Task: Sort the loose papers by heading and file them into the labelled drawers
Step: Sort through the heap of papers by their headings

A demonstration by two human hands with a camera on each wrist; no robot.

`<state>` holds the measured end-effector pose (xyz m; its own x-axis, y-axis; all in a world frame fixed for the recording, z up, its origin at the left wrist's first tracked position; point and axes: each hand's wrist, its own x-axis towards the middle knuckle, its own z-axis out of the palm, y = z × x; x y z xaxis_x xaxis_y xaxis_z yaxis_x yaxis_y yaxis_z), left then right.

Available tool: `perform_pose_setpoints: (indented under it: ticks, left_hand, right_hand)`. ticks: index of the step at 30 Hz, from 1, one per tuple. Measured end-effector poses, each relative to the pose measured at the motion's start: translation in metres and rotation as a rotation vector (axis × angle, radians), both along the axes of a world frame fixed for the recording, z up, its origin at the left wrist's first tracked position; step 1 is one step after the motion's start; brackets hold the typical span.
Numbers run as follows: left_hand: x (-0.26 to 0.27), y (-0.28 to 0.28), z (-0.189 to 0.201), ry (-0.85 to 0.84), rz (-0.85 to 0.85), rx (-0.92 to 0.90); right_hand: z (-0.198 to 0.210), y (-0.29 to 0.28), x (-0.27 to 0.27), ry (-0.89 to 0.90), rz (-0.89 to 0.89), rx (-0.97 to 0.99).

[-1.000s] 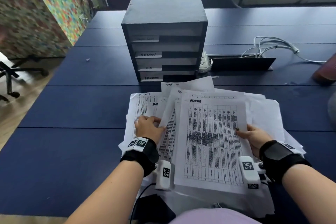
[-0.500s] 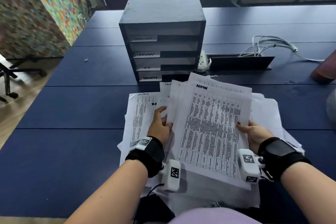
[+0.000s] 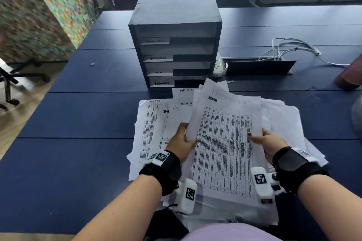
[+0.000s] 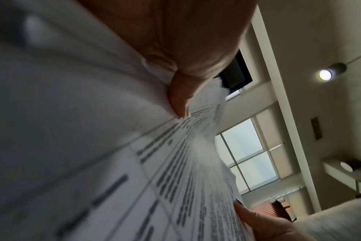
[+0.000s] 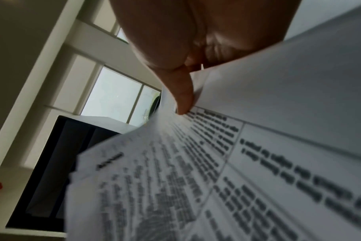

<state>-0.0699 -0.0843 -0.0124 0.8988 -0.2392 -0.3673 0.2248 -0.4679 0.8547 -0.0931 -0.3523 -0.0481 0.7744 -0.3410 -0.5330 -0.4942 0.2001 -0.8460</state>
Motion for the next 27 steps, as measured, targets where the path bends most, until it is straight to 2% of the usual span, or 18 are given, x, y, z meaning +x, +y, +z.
perform_pose_setpoints:
  ticks: [5,9,12,17,19,21,22,24,27]
  left_hand:
    - [0.001,0.002,-0.002,-0.031,0.027,-0.119]
    - [-0.003,0.005,-0.001,0.004,0.060,-0.252]
    - [-0.003,0.003,-0.002,-0.003,0.080,-0.265]
    - [0.001,0.002,-0.007,-0.057,0.007,-0.145]
    - [0.009,0.010,-0.012,-0.140,0.005,0.042]
    - [0.022,0.024,-0.024,-0.232,0.125,0.289]
    - [0.027,0.032,-0.029,-0.227,0.217,0.359]
    - [0.033,0.048,-0.033,-0.140,0.379,0.351]
    - [0.037,0.056,-0.030,0.002,0.417,0.206]
  right_hand:
    - [0.011,-0.002,0.000,-0.110,-0.039,-0.053]
    - [0.027,-0.003,-0.008,-0.155,-0.005,0.100]
    - [0.030,-0.001,-0.011,-0.140,0.059,0.131]
    - [0.026,-0.001,-0.013,-0.119,0.096,0.146]
    - [0.023,-0.004,-0.013,-0.108,0.069,0.087]
    - [0.017,-0.010,-0.013,-0.080,0.021,-0.031]
    - [0.013,-0.014,-0.014,-0.066,0.017,-0.080]
    - [0.007,-0.018,-0.017,-0.040,0.027,-0.147]
    - [0.001,-0.019,-0.020,-0.013,0.031,-0.143]
